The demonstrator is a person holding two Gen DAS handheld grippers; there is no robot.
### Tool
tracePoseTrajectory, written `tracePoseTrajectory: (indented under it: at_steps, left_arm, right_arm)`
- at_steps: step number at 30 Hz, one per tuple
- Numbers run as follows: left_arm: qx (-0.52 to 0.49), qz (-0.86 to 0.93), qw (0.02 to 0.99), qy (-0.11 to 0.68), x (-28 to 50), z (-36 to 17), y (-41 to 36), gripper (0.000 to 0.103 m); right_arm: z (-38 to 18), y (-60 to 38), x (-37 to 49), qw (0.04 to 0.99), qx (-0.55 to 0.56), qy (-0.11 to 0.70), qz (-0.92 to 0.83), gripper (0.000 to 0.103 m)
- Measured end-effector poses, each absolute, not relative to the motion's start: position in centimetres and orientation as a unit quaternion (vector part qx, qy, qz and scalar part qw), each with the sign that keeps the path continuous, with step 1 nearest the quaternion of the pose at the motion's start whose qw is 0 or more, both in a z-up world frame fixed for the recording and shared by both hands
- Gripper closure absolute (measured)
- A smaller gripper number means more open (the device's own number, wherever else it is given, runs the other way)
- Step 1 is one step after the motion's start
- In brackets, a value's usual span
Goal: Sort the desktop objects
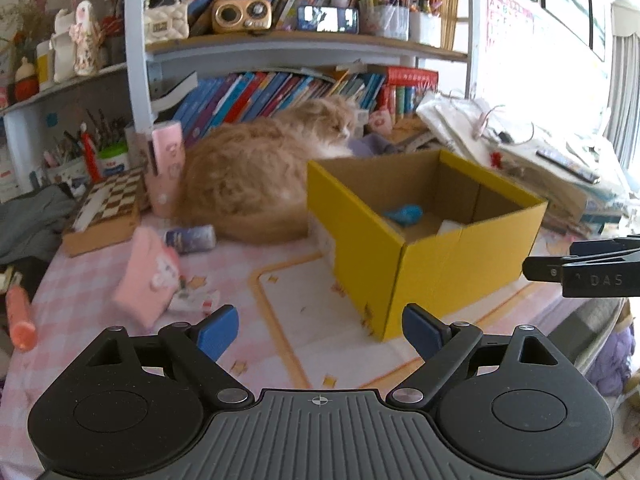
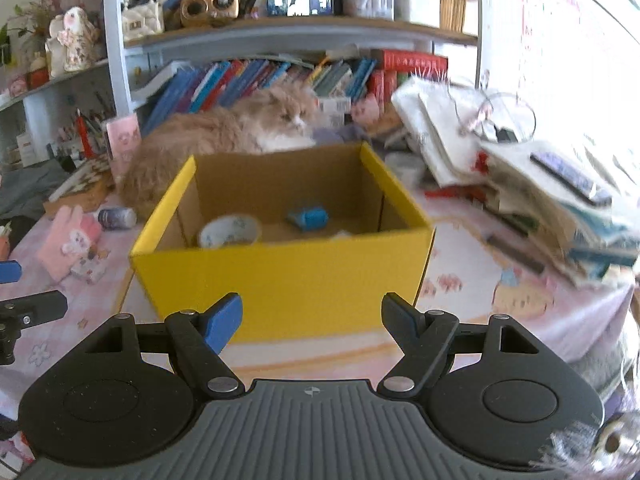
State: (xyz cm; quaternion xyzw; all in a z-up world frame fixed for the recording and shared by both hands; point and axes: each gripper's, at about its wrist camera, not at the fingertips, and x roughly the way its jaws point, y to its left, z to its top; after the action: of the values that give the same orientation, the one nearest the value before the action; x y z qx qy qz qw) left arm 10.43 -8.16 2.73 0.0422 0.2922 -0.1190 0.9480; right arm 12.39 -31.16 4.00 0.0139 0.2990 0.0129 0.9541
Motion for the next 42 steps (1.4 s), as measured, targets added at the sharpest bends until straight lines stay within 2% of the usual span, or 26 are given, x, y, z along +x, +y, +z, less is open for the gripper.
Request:
tracePoseTrajectory:
  at_steps: [16,42]
  left_arm:
    - [0.095,-0.148,0.934,0.311,7.8,1.6,-4.3,0.012]
    - [0.079,-0.097,0.926,0.355,6.7,0.3,4.2,0.011]
  right_arm:
    - [1.2,-22.7,8.8,0.937,0.018,0.349,0.026,0.027]
    - [-1.4,-11.6,8.2,0.918,-0.031,0.377,0.119,0.026]
